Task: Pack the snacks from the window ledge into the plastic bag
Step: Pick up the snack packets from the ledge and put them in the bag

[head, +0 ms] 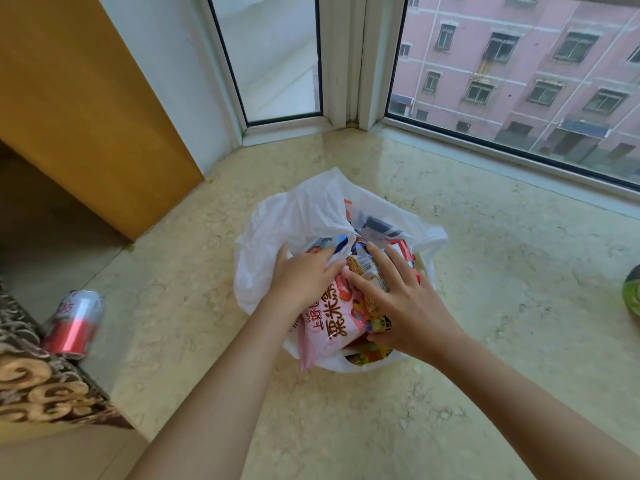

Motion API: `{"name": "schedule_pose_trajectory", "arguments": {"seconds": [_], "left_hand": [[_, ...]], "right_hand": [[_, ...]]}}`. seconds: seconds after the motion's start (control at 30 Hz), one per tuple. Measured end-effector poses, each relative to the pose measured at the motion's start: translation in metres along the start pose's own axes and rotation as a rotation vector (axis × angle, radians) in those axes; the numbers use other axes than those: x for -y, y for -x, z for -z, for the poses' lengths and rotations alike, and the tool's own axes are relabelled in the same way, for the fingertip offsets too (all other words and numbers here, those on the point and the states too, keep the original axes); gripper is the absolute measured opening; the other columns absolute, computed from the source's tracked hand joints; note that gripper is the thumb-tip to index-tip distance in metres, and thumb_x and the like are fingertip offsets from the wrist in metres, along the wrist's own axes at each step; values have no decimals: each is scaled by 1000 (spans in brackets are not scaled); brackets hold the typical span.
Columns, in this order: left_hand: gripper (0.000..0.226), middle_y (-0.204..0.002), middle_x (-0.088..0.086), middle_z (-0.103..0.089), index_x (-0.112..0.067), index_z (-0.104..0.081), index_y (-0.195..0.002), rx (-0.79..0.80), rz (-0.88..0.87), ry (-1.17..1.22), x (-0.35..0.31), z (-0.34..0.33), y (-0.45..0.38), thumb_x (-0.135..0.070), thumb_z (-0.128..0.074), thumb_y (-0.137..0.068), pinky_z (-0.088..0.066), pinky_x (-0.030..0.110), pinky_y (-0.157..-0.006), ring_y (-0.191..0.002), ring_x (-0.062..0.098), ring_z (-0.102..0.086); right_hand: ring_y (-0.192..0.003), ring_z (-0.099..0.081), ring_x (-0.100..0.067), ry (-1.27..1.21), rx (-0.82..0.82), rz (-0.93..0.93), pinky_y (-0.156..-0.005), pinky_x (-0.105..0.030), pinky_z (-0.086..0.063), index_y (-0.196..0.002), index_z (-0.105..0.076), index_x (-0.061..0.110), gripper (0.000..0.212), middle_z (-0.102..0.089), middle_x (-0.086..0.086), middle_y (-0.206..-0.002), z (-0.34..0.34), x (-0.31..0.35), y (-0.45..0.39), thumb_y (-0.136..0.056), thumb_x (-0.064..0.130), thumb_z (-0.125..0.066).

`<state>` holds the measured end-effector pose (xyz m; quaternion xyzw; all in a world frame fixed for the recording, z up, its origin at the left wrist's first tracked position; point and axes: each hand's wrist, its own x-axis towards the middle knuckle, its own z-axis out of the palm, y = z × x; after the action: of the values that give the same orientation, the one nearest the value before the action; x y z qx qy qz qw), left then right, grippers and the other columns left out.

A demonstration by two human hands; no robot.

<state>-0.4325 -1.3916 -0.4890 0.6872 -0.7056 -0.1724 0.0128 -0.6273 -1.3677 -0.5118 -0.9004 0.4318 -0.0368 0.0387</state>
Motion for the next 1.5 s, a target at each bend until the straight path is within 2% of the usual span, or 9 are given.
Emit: {"name": "schedule_pose_trajectory", "arguments": {"seconds": [0.1,0.27,0.47,0.63,0.83,0.93,1.17,1.33,1.5], "left_hand": [[45,-112,-6,-67,-35,-47,-135,-121,24,11,-7,6,1,-50,-47,-92,-15,41,-109,-109,16,-59],[46,-81,-7,-63,-23,-59,-130,-725,-228,-217,1,7,40,-13,-67,-86,-37,40,-94,-67,13,-59],[34,-91,-5,-72,-15,-66,-122,-1019,-249,10,11,47,67,-7,-66,-89,-48,32,-88,-75,10,-67],[29,-111,-11,-70,-29,-65,-119,-935,-39,666,12,96,62,-19,-64,-92,-57,35,-82,-94,4,-68],[30,-111,-3,-71,-15,-68,-119,-937,-279,96,21,85,58,-13,-66,-89,-58,28,-63,-88,10,-70],[33,-122,-2,-67,-17,-67,-122,-914,-352,-94,20,72,60,-11,-66,-89,-57,26,-72,-96,10,-69],[34,-147,7,-45,-16,-60,-128,-902,-445,-356,-8,36,66,-10,-46,-98,-37,45,-108,-136,23,-42],[49,-145,6,-48,-15,-52,-137,-546,-459,-400,-35,-43,49,-18,-39,-90,-31,43,-107,-135,24,-43],[60,-156,3,-29,-20,-27,-150,-217,-337,-400,-52,-91,22,-41,-42,-97,-24,50,-113,-145,23,-24]], "right_hand": [[-142,-20,-41,15,-29,26,-91,-60,-42,-147,-25,35,108,-17,-16,-157,-2,0,3,-56,50,-82],[-140,-25,-42,6,-79,76,-86,-56,-47,-146,-27,33,110,-20,-18,-156,-7,4,1,-52,33,-83],[-133,-37,-40,7,-188,163,-76,-49,-54,-144,-34,33,86,-36,-20,-148,-1,19,-38,-70,23,-75],[-135,-33,-44,85,-195,120,-93,-63,-42,-145,-33,28,84,-30,-23,-151,8,36,-92,-70,14,-68],[-146,9,-34,109,36,-39,-108,-69,4,-150,14,28,89,13,-12,-159,-11,48,-125,-89,35,-51],[-145,16,-31,20,11,-126,-111,-66,7,-143,20,29,89,16,-11,-159,-2,48,-115,-88,27,-50],[-128,-47,-39,145,-89,-197,-98,-62,-41,-123,-63,11,67,-50,-20,-139,-19,21,-29,-60,24,-81],[-127,-48,-42,397,-10,-166,-106,-68,-17,-122,-63,6,56,-54,-23,-133,-30,-5,19,-67,17,-66],[-117,-57,-35,517,25,-144,-104,-69,-22,-105,-66,5,49,-67,-18,-105,-14,-28,46,-76,44,-64]]}}
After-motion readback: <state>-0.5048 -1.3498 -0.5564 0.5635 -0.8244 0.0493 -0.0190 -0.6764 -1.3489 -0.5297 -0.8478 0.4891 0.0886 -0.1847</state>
